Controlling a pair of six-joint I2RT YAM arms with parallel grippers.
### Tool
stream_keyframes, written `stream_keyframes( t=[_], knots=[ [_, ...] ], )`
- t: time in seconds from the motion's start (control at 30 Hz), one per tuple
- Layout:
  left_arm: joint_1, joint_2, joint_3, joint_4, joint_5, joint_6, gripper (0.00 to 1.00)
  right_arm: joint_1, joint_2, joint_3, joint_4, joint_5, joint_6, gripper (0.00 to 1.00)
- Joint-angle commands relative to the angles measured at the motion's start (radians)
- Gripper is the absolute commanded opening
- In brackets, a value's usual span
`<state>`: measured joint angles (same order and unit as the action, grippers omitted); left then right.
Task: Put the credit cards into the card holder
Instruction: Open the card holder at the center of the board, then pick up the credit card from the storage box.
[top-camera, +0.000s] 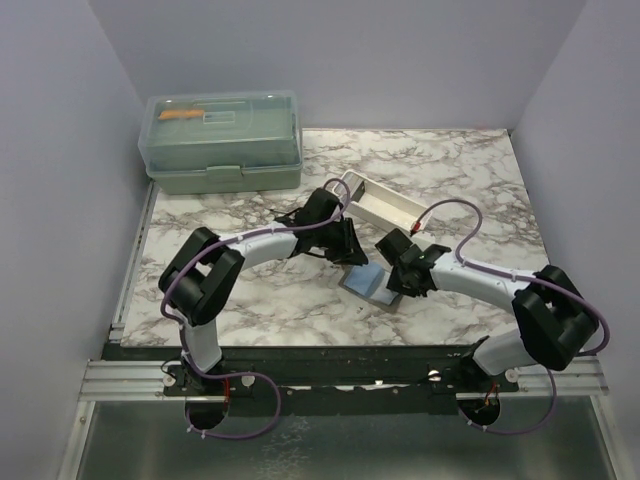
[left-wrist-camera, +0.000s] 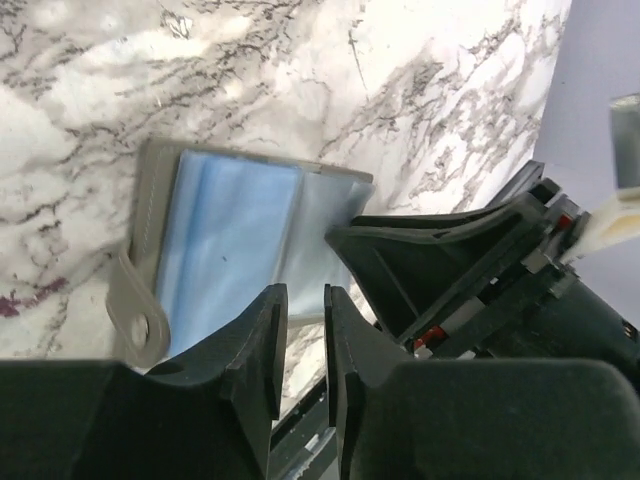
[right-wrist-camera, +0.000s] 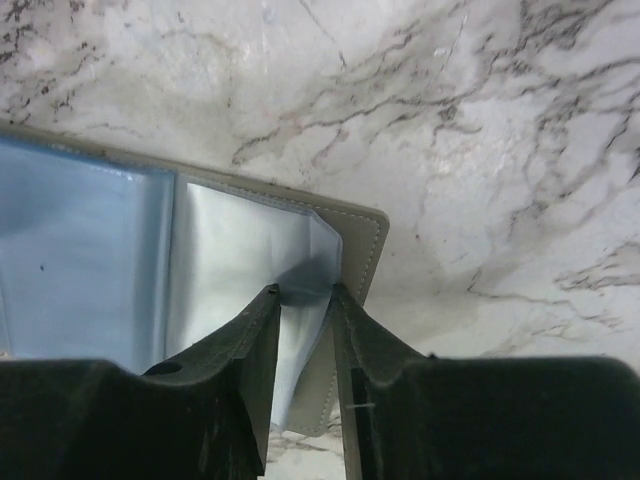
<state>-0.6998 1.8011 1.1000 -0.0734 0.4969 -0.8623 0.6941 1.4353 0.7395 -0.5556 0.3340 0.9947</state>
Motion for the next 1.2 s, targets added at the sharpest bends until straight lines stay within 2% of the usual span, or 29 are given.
stream_keyframes(
  t=[0.0,0.23,0.37,0.5,0.7,0.77,0.87,0.97,1.03,1.17],
  knots=[
    [0.007,0.087,0.039,-0.037,-0.008,0.02,0.25,-0.009,0.063,0.031,-0.082,0.137,-0.072,0.33],
    [0.028,0.072,-0.007,-0.046,-0.051,0.016,0.24,-0.015,0.081,0.135,-0.122,0.173,-0.177,0.43],
    [0.031,0.017,-0.019,-0.055,-0.007,0.027,0.24,-0.015,0.024,0.176,-0.126,0.132,-0.223,0.5],
    [0.06,-0.036,-0.005,-0.097,0.03,0.051,0.24,-0.017,-0.007,0.223,-0.104,0.084,-0.261,0.52],
    [0.124,-0.097,0.036,-0.172,0.048,0.118,0.32,-0.091,0.021,0.326,-0.016,-0.033,-0.303,0.56],
    [0.138,-0.114,0.05,-0.204,0.04,0.149,0.34,-0.119,0.033,0.362,0.042,-0.066,-0.303,0.63],
    [0.146,-0.144,0.063,-0.249,-0.006,0.205,0.38,-0.192,0.067,0.395,0.185,-0.178,-0.289,0.79],
    [0.146,-0.18,0.067,-0.276,-0.064,0.252,0.47,-0.254,0.155,0.461,0.288,-0.283,-0.258,0.88],
    [0.146,-0.198,0.066,-0.282,-0.09,0.274,0.54,-0.265,0.23,0.528,0.322,-0.313,-0.236,0.9],
    [0.146,-0.213,0.07,-0.295,-0.111,0.314,0.62,-0.272,0.4,0.682,0.332,-0.327,-0.169,0.93]
  ],
)
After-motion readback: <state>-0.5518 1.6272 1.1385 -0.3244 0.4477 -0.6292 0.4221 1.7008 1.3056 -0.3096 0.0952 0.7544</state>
